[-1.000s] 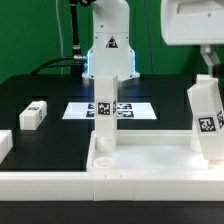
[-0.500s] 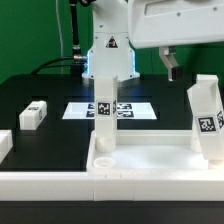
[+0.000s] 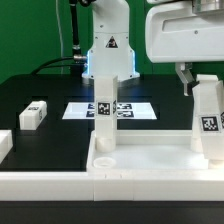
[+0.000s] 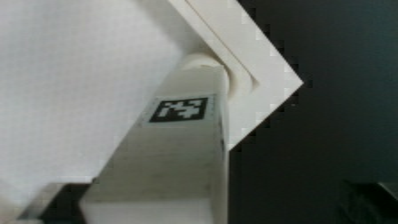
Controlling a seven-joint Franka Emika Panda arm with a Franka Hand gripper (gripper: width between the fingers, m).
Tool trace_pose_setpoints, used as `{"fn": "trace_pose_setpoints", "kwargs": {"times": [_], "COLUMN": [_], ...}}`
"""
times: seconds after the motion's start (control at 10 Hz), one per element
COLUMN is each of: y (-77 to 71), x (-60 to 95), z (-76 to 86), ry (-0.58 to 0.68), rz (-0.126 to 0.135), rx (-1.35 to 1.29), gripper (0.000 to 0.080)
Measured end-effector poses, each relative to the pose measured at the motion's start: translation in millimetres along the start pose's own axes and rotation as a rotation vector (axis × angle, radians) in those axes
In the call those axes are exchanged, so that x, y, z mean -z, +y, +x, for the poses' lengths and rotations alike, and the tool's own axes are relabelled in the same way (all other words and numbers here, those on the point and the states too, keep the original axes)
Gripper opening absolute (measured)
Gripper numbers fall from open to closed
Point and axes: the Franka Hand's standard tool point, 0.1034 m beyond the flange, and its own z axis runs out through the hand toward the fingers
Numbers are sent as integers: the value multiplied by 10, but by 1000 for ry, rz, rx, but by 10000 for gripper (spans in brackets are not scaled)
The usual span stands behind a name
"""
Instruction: Assemble desk
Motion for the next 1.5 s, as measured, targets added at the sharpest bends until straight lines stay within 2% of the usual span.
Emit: {"fn": "trace_pose_setpoints", "kwargs": {"times": [0.1, 0.2, 0.3, 0.4, 0.7, 1.0, 1.1, 1.2, 1.3, 1.5], "y": [0, 1, 0, 4, 18, -36, -120, -205, -217, -204], "x": [-1, -2, -2, -3, -7, -25, -44, -63, -64, -61], "z": [-2, -1, -3, -2, 3, -90, -164, -240, -262, -257], "ry": [0, 0, -1, -1, -2, -14, -10, -2, 7, 9], "rz": [0, 0, 0, -1, -3, 0, 49, 113, 148, 148], "rx": [-21, -20, -48, -104, -265, -762, -982, -1136, -1171, -1169], "gripper": [552, 552, 350, 288, 288, 288, 292, 292, 292, 294]}}
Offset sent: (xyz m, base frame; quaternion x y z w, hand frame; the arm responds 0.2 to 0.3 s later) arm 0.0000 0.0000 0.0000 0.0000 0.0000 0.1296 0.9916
